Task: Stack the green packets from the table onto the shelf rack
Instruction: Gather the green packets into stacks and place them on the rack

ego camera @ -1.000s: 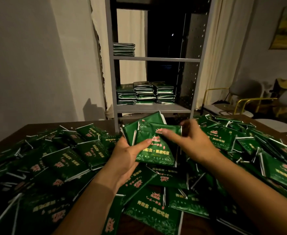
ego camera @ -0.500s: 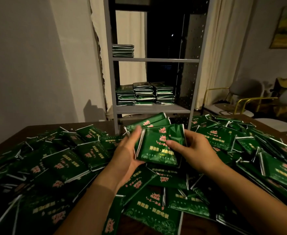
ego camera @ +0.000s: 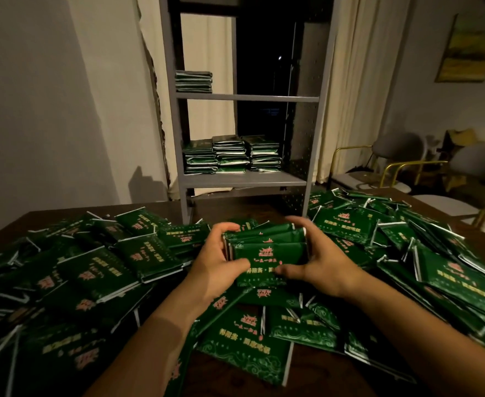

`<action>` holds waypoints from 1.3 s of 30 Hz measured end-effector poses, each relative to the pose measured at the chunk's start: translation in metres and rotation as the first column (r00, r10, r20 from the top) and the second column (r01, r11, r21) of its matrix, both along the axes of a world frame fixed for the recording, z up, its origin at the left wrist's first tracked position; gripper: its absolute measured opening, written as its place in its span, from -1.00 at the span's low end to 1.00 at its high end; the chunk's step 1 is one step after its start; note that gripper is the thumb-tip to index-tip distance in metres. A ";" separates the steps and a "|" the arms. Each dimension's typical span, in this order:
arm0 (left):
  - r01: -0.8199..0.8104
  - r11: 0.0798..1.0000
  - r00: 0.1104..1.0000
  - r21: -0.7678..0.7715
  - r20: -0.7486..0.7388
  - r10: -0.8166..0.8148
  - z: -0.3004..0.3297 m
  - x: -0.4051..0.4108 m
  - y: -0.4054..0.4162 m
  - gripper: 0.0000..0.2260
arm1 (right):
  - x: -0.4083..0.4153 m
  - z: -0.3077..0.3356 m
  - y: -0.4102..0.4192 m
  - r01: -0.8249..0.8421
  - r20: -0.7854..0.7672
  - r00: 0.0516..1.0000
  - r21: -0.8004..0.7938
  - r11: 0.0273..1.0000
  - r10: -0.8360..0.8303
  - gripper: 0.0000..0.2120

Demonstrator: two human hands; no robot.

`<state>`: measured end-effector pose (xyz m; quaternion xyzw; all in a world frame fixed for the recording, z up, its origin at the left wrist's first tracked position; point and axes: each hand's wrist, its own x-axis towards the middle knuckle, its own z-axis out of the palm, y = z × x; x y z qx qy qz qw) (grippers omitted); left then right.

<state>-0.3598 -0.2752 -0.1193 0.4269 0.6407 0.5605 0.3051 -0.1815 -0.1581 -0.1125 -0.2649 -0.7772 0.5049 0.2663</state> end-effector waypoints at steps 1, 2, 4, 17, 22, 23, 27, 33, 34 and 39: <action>0.007 1.000 1.000 -0.024 -0.003 -0.007 0.000 0.001 -0.001 -0.44 | 0.000 0.001 0.000 0.000 -0.026 1.000 0.006 1.000 0.001 -0.13; 0.017 0.999 1.000 -0.047 0.000 -0.017 0.002 0.003 -0.002 -0.44 | -0.001 0.002 0.000 -0.020 -0.030 0.999 0.009 1.000 0.020 -0.10; 0.036 0.994 0.999 -0.104 -0.011 -0.037 0.001 0.004 -0.003 -0.49 | -0.002 0.001 -0.004 -0.071 0.029 0.997 0.008 0.997 0.071 -0.18; -0.135 0.991 0.986 -0.023 0.099 0.137 0.034 0.004 0.001 -0.55 | -0.010 0.032 0.004 0.052 -0.102 0.992 -0.186 0.981 -0.072 -0.54; -0.164 0.986 0.983 -0.017 0.080 0.165 0.063 -0.005 0.005 -0.59 | -0.020 0.058 0.006 0.042 -0.100 0.992 -0.294 0.955 -0.074 -0.74; -0.164 0.986 0.983 -0.013 0.083 0.164 0.068 -0.009 0.006 -0.45 | -0.023 0.062 0.007 0.034 -0.117 0.991 -0.300 0.953 -0.072 -0.73; -0.139 0.990 0.988 0.000 0.074 0.138 0.085 -0.021 0.008 -0.52 | -0.038 0.073 0.011 0.023 -0.199 0.977 -0.255 0.967 -0.075 -0.70; -0.148 0.987 0.989 0.056 -0.009 0.149 0.101 -0.039 0.017 -0.74 | -0.058 0.084 0.021 0.017 -0.228 0.971 -0.244 0.970 -0.075 -0.51; -0.147 0.986 0.988 0.076 -0.027 0.150 0.102 -0.042 0.018 -0.74 | -0.061 0.086 0.023 0.018 -0.231 0.970 -0.239 0.971 -0.075 -0.50; -0.164 0.970 0.974 0.179 -0.129 0.188 0.104 -0.058 0.028 -0.68 | -0.069 0.100 0.028 0.061 -0.259 0.965 0.089 0.994 -0.036 -0.73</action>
